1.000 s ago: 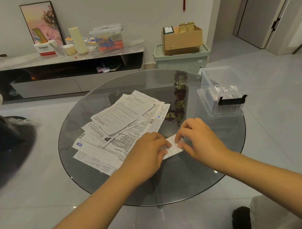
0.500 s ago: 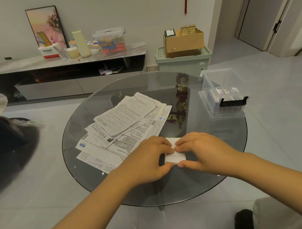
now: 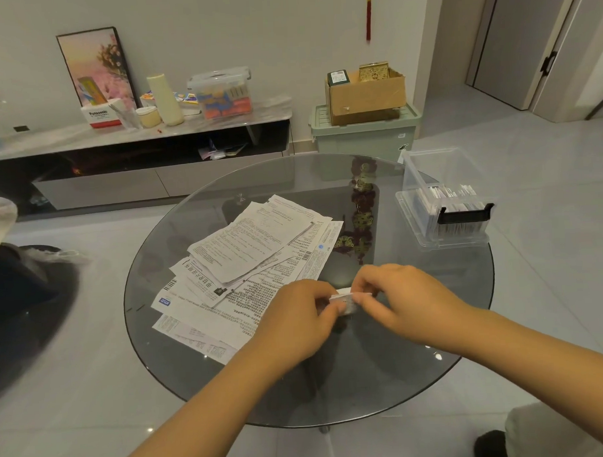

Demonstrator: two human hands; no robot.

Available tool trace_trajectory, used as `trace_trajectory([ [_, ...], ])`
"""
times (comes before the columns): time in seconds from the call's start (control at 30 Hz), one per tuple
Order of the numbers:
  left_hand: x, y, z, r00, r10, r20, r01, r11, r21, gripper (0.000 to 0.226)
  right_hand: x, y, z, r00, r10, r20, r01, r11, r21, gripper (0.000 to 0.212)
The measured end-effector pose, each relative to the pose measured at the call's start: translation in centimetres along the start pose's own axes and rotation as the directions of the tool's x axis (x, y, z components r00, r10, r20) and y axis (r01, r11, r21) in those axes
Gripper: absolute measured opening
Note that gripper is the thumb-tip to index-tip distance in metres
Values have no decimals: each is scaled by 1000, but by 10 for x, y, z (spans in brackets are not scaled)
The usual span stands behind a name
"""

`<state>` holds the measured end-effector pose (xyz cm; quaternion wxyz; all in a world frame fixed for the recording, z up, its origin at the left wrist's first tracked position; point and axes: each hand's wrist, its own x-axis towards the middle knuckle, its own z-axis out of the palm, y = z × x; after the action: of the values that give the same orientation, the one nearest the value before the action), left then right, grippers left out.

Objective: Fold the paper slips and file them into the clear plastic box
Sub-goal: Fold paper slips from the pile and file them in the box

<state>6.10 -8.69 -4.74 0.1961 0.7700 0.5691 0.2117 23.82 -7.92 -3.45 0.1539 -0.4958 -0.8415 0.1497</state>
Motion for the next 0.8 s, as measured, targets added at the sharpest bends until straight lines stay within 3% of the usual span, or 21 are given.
trace_trajectory([
  [0.1, 2, 1, 5, 990, -139, -37, 134, 985, -106, 4, 6, 3, 2, 993, 115, 20, -116, 984, 138, 10],
  [0.23, 7, 2, 7, 967, -254, -3, 247, 943, -223, 23, 10, 5, 9, 973, 230, 25, -228, 934, 275, 17],
  [0.43, 9, 7, 10, 966, -258, -17, 254, 959, -129, 36, 15, 5, 12, 954, 300, 22, -295, 917, 268, 19],
  [0.57, 9, 6, 12, 968, -249, -28, 245, 964, -100, 46, 16, 6, 16, 955, 298, -3, -290, 932, 218, 20],
  [0.67, 8, 5, 13, 971, -236, -46, 233, 971, -53, 49, 14, 12, 23, 974, 219, -59, -207, 964, 168, 22],
  [0.8, 9, 2, 12, 964, -266, -18, 262, 958, -121, 53, 14, 16, 25, 980, 160, -118, -132, 967, 217, 7],
])
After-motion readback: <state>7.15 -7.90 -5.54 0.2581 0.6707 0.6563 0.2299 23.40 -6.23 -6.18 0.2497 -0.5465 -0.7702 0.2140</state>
